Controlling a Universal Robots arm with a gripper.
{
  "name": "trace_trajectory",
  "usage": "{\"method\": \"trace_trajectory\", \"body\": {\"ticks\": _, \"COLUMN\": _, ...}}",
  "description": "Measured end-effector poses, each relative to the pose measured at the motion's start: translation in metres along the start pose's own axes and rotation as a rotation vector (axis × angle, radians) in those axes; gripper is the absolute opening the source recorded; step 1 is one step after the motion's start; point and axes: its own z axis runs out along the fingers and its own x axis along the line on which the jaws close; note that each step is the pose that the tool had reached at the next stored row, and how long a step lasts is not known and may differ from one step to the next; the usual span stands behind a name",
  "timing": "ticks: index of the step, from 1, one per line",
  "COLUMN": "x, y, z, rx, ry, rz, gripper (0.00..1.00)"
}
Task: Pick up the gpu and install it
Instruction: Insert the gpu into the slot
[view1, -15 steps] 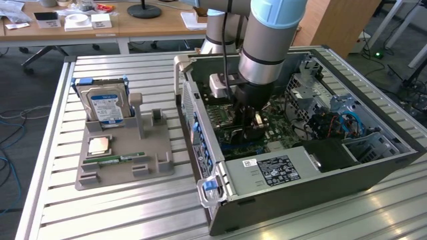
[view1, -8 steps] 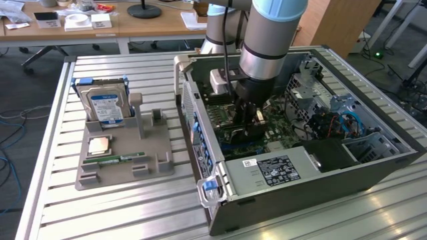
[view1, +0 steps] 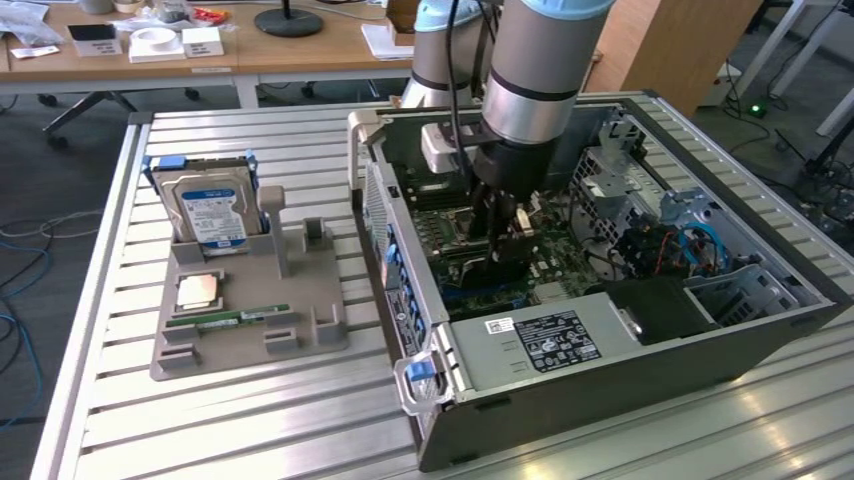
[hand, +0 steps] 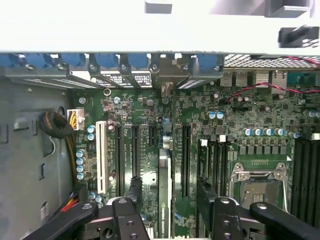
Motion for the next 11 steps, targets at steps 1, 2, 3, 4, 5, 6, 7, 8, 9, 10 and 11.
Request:
{"method": "trace_trajectory", "body": {"ticks": 1, "x": 0.000, "y": -0.0001, "z": -0.0025, "rx": 0.0003, "ry": -0.0001, "rz": 0.000, "gripper": 0.56}}
{"method": "trace_trajectory", "body": {"ticks": 2, "x": -0.001, "y": -0.0001, "z": -0.0050, "rx": 0.0006, "ry": -0.0001, "rz": 0.000, "gripper": 0.56}}
{"method": "trace_trajectory", "body": {"ticks": 3, "x": -0.001, "y": -0.0002, "z": -0.0077, "rx": 0.0009, "ry": -0.0001, "rz": 0.000, "gripper": 0.56}}
{"method": "trace_trajectory", "body": {"ticks": 4, "x": -0.001, "y": -0.0002, "z": -0.0103, "rx": 0.0013, "ry": -0.0001, "rz": 0.000, "gripper": 0.56}}
{"method": "trace_trajectory", "body": {"ticks": 5, "x": -0.002, "y": -0.0002, "z": -0.0127, "rx": 0.0019, "ry": -0.0001, "rz": 0.000, "gripper": 0.56}}
{"method": "trace_trajectory", "body": {"ticks": 6, "x": -0.002, "y": -0.0003, "z": -0.0153, "rx": 0.0025, "ry": -0.0002, "rz": 0.000, "gripper": 0.56}}
{"method": "trace_trajectory", "body": {"ticks": 7, "x": -0.002, "y": -0.0004, "z": -0.0179, "rx": 0.0032, "ry": -0.0001, "rz": 0.000, "gripper": 0.56}}
{"method": "trace_trajectory", "body": {"ticks": 8, "x": -0.003, "y": -0.0004, "z": -0.0207, "rx": 0.0039, "ry": -0.0001, "rz": 0.000, "gripper": 0.56}}
{"method": "trace_trajectory", "body": {"ticks": 9, "x": -0.003, "y": -0.0005, "z": -0.0235, "rx": 0.0048, "ry": -0.0001, "rz": 0.000, "gripper": 0.56}}
{"method": "trace_trajectory", "body": {"ticks": 10, "x": -0.004, "y": -0.0006, "z": -0.0267, "rx": 0.0058, "ry": -0.0002, "rz": 0.000, "gripper": 0.56}}
{"method": "trace_trajectory", "body": {"ticks": 11, "x": -0.004, "y": -0.0006, "z": -0.0294, "rx": 0.0067, "ry": -0.0003, "rz": 0.000, "gripper": 0.56}}
